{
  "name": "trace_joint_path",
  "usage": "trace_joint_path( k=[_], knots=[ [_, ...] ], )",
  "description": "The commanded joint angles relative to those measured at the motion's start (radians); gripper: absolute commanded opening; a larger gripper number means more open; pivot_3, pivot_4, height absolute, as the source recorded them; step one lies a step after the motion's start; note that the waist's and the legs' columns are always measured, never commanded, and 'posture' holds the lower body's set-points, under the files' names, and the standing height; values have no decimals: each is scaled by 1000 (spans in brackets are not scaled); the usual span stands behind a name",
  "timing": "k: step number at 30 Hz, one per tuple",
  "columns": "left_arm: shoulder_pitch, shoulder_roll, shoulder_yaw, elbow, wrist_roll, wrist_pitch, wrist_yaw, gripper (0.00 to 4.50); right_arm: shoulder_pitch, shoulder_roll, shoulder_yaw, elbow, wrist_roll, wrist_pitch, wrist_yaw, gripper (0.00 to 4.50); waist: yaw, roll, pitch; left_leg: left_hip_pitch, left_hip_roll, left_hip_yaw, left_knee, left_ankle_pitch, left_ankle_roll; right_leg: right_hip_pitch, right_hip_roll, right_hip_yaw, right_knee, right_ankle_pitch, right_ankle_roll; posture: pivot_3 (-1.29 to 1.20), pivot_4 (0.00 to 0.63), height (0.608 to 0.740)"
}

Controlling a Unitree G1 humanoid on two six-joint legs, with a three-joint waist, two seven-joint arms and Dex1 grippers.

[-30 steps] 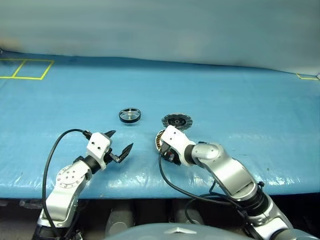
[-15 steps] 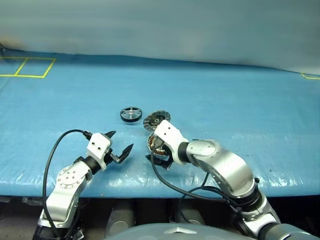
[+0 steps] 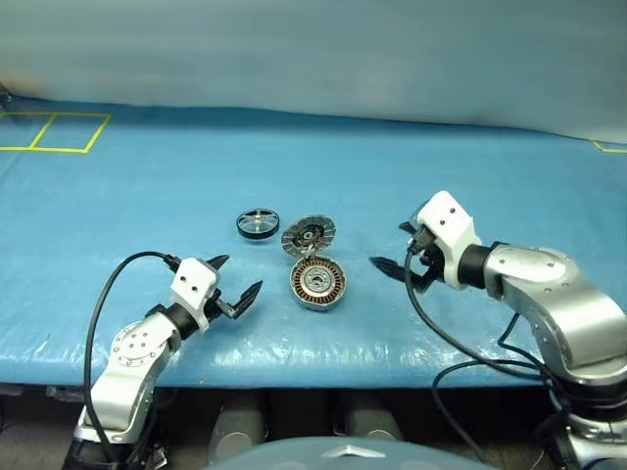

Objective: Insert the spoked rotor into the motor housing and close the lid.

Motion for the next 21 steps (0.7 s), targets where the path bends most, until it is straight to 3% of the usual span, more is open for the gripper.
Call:
trace_joint_path(
  k=[1,9,14,21],
  knots=[
    [-5,4,11,-16,-4,-10,-1,4500,-77,49,62,192,-71,-143,-73,4453,-3,0,0,0,0,0,0,0,0,0,1,1,0,0,0,0,150,740],
    [33,5,30,-53,-7,-6,15,4500,-127,189,208,584,-143,-577,-20,4453,9,1,1,-2,-1,0,0,-1,2,-1,3,5,-1,2,9,0,150,740],
    [39,7,37,-65,-8,0,21,4500,-182,306,179,778,-103,-721,-5,4453,9,2,2,-2,-1,1,1,-2,3,0,2,5,-1,3,12,0,150,740],
    [38,5,36,-69,-7,3,22,4500,-255,382,162,963,-92,-808,35,4453,9,3,2,-1,-2,1,2,-1,3,1,1,5,0,4,12,0,150,740]
  ],
)
